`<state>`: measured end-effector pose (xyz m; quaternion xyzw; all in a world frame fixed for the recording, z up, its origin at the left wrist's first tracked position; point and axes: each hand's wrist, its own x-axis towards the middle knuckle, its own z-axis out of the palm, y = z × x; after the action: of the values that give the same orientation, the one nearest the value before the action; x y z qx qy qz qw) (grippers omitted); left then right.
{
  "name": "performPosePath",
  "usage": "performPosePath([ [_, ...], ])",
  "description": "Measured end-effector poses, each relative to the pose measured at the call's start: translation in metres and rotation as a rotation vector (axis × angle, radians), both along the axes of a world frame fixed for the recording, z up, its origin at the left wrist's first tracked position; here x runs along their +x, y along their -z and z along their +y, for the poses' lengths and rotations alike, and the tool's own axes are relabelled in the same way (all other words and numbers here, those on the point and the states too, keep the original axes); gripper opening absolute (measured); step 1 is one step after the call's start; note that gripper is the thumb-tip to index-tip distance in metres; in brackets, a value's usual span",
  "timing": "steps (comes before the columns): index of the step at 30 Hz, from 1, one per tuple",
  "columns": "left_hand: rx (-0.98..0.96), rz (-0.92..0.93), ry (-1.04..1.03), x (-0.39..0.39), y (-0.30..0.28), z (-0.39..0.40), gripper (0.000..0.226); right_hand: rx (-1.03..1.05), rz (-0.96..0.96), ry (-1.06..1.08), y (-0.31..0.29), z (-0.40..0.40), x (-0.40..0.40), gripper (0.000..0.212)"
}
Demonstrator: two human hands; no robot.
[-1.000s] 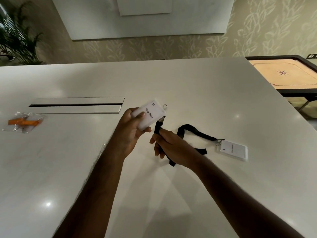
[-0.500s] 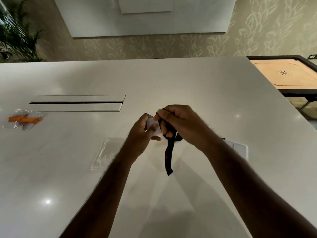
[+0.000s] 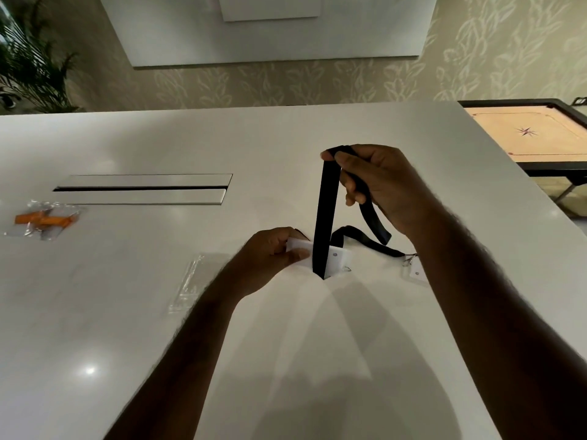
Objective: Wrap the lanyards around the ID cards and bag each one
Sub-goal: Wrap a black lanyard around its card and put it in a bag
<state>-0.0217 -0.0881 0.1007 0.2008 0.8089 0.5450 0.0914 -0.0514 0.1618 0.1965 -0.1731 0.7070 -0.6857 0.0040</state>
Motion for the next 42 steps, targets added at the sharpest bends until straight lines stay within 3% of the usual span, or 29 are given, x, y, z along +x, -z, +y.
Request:
performPosePath([
  [5, 0.2, -0.093, 0.101, 0.002, -0.013, -0.002, 0.016, -0.047, -0.119, 0.024, 0.028, 0.004, -0.017, 0.027],
  [9, 0.283, -0.075, 0.056, 0.0, -0.021, -0.006, 0.012, -0.089, -0.295, 0.027, 0.063, -0.002, -0.017, 0.024],
  [15, 0.36, 0.006, -0.029, -0.006, -0.03, -0.013, 0.009, 0.254, -0.326, -0.044, 0.097, -0.021, 0.009, 0.027],
  [17, 0.417, 0.011, -0.084, -0.011, -0.031, -0.013, 0.01, 0.252, -0.354, -0.155, 0.106, -0.025, 0.015, 0.013],
  [19, 0.448, 0.013, -0.151, -0.017, -0.029, -0.013, 0.012, 0.225, -0.363, -0.228, 0.114, -0.03, 0.018, 0.02],
  [21, 0.491, 0.007, -0.238, -0.021, -0.027, -0.014, 0.012, 0.214, -0.336, -0.25, 0.122, -0.034, 0.022, 0.013],
  [25, 0.434, 0.045, -0.389, -0.03, -0.021, -0.017, 0.017, 0.072, -0.297, -0.268, 0.134, -0.035, 0.028, 0.01],
  [31, 0.329, 0.047, -0.531, -0.04, -0.008, -0.022, 0.02, 0.034, -0.266, -0.19, 0.131, -0.034, 0.037, 0.028],
  [35, 0.267, 0.061, -0.618, -0.042, -0.001, -0.021, 0.026, 0.008, -0.232, -0.16, 0.12, -0.034, 0.042, 0.016],
  [42, 0.02, 0.168, -0.62, -0.041, 0.013, -0.013, 0.01, -0.151, -0.144, -0.225, 0.086, -0.037, 0.046, 0.015],
])
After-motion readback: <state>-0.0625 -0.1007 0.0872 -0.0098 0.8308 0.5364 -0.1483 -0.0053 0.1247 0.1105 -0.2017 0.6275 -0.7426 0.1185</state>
